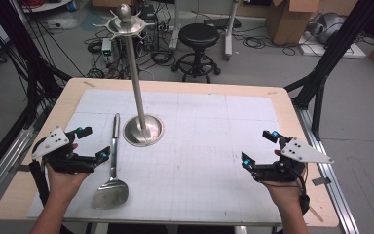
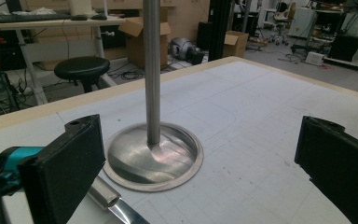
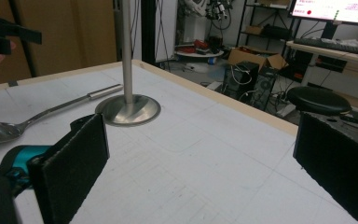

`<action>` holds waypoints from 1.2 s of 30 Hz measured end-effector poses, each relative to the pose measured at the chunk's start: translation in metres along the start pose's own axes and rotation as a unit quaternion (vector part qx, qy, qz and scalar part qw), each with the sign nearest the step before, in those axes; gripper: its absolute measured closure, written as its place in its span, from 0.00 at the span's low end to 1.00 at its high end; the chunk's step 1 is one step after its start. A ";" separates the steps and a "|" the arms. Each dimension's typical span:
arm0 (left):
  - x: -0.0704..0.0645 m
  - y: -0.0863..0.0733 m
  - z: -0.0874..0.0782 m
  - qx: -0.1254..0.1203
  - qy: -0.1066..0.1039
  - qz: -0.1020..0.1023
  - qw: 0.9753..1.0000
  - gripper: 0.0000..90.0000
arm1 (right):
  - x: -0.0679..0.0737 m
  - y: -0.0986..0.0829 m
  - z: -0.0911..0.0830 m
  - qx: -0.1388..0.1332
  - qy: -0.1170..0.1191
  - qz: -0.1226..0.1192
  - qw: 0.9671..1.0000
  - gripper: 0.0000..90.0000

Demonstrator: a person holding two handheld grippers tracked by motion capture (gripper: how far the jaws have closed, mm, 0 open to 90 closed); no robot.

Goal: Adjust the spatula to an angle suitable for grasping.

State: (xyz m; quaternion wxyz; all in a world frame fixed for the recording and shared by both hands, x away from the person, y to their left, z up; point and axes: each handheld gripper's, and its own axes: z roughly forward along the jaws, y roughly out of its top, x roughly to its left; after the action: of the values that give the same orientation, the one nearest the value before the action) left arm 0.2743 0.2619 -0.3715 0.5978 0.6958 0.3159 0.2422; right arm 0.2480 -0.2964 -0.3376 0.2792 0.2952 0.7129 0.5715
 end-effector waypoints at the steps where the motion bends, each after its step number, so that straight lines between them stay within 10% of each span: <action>1: 0.000 0.000 0.000 0.000 0.001 -0.001 1.000 0.02 | 0.000 0.000 0.000 0.000 0.001 0.000 1.000 0.02; 16: 0.002 0.002 -0.001 -0.001 0.004 -0.011 1.000 0.02 | 0.000 -0.002 0.005 0.007 0.005 0.005 1.000 0.02; 36: 0.030 0.025 0.038 0.046 0.074 -0.041 0.995 0.02 | 0.002 -0.007 0.017 0.024 0.010 0.006 1.000 0.02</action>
State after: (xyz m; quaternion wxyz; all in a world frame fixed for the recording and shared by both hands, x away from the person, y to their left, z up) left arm 0.3257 0.2553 -0.3545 0.5498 0.6893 0.3978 0.2537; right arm 0.2586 -0.2856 -0.3477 0.2610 0.3003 0.7274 0.5592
